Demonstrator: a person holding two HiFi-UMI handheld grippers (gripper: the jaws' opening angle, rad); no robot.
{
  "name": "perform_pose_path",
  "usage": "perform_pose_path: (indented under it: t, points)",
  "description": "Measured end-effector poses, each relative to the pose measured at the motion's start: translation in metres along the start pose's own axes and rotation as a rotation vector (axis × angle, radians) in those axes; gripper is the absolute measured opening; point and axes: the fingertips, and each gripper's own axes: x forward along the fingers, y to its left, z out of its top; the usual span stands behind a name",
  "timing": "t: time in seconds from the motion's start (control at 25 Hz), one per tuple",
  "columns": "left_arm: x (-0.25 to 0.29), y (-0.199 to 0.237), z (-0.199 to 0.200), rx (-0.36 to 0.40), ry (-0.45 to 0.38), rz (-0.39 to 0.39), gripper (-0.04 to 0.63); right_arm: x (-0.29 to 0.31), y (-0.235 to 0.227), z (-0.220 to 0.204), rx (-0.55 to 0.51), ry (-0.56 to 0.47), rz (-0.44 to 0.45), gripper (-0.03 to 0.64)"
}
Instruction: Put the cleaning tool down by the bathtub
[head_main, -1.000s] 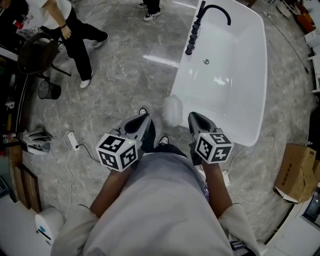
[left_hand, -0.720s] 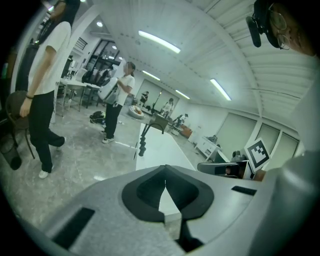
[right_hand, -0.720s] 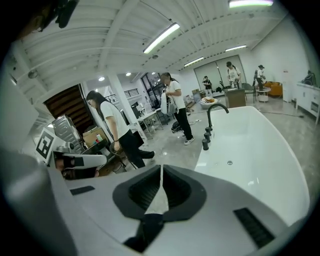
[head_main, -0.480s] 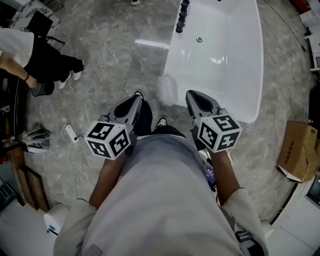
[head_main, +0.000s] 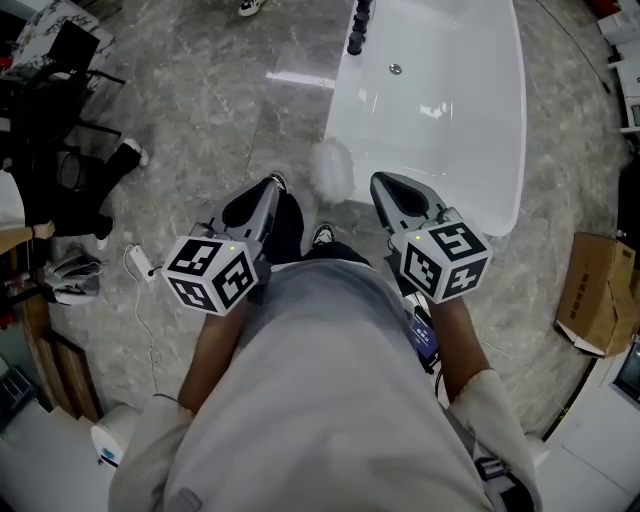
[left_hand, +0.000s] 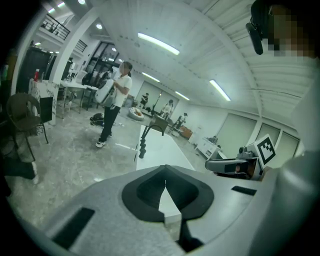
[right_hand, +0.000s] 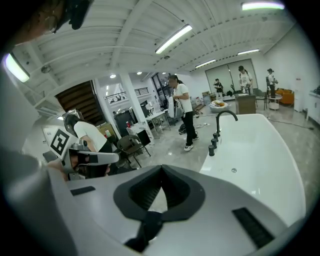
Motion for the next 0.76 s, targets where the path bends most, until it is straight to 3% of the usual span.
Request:
perform_pose_path:
  t: [0.76]
  points:
    - [0.0,-0.018,-0.002,0.004,0.001,-0.004,0.005,-0.012,-0.002,-0.012,-0.022,0.032,-0.003,0.011]
